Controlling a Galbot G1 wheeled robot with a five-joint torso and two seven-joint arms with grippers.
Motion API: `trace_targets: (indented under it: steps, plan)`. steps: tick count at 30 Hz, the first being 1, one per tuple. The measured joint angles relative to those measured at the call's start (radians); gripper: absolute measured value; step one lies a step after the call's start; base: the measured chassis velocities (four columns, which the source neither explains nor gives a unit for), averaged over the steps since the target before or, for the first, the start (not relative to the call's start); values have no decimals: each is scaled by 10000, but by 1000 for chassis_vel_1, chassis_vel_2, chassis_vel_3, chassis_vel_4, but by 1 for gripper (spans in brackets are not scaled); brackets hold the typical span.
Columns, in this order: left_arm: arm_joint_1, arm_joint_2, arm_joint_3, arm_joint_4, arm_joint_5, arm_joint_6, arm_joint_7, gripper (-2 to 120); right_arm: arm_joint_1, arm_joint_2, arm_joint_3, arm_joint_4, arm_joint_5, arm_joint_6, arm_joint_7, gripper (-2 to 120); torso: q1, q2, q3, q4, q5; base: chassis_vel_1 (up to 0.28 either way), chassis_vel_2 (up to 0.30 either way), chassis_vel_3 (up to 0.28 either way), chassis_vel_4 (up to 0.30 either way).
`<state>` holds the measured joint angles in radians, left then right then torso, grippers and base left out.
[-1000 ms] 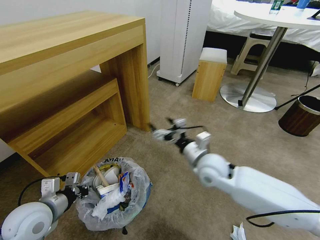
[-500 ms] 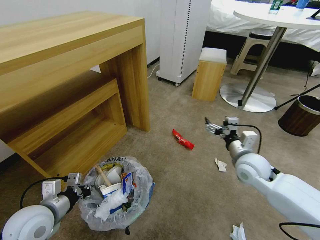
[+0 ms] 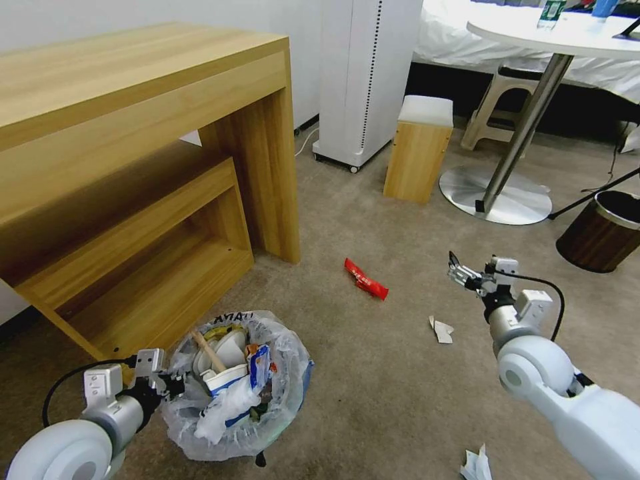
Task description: Pick up the trash bin and place the garbage on the floor into it.
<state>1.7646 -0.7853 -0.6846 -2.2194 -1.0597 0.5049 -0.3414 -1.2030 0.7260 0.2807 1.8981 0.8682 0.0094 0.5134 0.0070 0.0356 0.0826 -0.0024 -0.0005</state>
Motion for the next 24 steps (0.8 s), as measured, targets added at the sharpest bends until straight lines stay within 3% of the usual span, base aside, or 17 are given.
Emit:
trace_targets:
  steps: [7,24]
  plan:
    - [287,-625,-388,-134,523,-109,237,0,-380,345,262,15,48,3,23,100,0,0,0,2,0,0,0,0,0]
    - [742,-793,-425,-127,1219,-221,484,0,-1010,507,676,67,-444,-50,0,100,0,0,1,0,-1,0,0,0,0]
